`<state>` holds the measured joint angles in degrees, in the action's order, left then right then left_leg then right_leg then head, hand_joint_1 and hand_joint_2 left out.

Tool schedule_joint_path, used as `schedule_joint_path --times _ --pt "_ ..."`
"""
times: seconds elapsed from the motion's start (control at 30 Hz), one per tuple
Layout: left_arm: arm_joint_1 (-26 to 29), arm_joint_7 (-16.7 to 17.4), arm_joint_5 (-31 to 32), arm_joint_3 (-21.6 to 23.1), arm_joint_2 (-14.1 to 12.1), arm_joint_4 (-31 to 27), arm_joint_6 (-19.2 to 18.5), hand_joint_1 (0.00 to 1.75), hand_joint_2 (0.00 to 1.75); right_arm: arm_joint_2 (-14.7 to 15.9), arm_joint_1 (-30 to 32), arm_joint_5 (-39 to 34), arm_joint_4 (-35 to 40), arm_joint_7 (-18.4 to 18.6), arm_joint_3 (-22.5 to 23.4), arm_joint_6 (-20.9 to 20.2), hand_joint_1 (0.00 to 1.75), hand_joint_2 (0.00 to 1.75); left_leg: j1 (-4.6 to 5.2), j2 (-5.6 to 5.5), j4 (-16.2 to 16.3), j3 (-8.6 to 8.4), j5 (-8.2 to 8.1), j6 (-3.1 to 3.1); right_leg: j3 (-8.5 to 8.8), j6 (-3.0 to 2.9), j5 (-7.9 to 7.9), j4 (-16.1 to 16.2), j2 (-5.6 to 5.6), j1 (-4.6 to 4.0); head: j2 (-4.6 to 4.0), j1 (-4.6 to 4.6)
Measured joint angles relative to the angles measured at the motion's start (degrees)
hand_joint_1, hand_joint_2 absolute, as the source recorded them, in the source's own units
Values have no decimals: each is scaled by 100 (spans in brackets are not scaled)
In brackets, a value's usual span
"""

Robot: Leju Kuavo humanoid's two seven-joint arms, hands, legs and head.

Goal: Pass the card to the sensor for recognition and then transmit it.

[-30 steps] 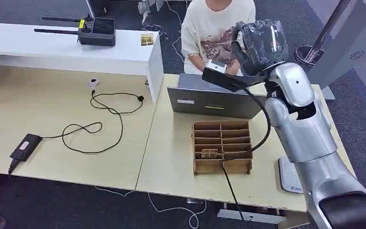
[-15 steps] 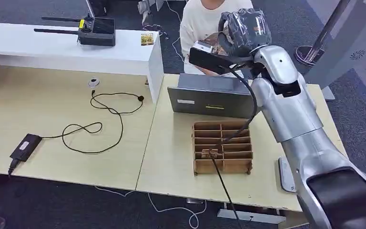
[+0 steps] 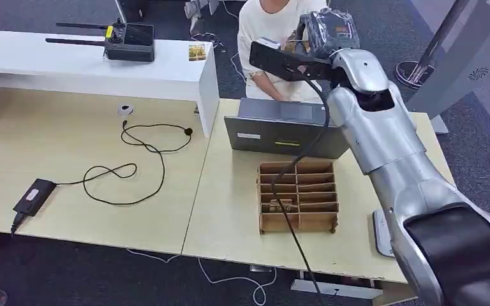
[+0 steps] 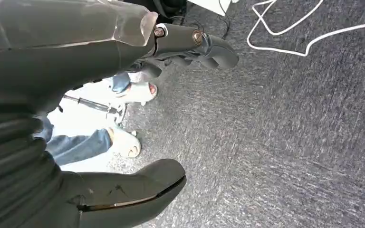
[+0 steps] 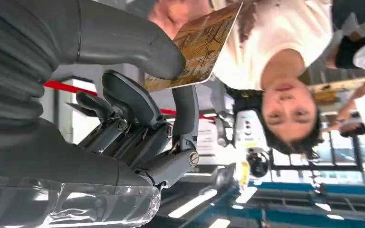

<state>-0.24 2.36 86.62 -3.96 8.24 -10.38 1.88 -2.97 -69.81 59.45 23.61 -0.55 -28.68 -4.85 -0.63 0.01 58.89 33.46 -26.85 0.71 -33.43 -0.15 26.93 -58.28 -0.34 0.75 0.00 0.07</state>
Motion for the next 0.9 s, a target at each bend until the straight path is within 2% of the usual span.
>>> schedule_joint_path --times 0.17,0.2,0.23,0.27,0.3,0.33,0.57,0.9 --pt "0 0 0 0 -2 0 0 0 175 -9 -53 42 -210 210 48 -31 175 175 0 0 1 0 0 0 0 0 0 1 0 0 2 0" --pt "0 0 0 0 -2 0 0 0 175 -9 -61 46 -237 219 59 -33 169 175 0 1 1 0 0 0 0 0 0 1 1 0 0 0" --pt "0 0 0 0 -4 0 0 0 175 -9 -66 48 -258 232 68 -37 145 175 0 1 1 0 0 0 0 0 0 1 1 0 2 0" --pt "0 0 0 0 -4 0 0 0 175 -9 -70 50 -278 243 74 -40 145 175 0 1 2 0 0 0 -1 1 0 1 1 0 0 0" --pt "0 0 0 0 -4 0 0 0 175 -9 -73 53 -300 250 85 -40 17 175 0 1 2 -1 0 0 -1 0 0 1 1 0 2 0" --pt "0 0 0 0 -7 0 0 0 175 -9 -74 55 -315 261 96 -40 0 175 0 1 2 0 0 0 -1 1 0 1 1 0 2 0" --pt "1 0 2 0 -7 0 0 0 175 2 -71 51 -396 291 170 69 0 175 0 2 2 0 0 0 -3 0 -1 1 2 0 0 0" --pt "1 0 2 0 -7 0 2 0 175 105 -56 -61 -394 -54 389 415 0 175 0 2 3 0 0 0 -3 1 -1 2 3 1 0 0"
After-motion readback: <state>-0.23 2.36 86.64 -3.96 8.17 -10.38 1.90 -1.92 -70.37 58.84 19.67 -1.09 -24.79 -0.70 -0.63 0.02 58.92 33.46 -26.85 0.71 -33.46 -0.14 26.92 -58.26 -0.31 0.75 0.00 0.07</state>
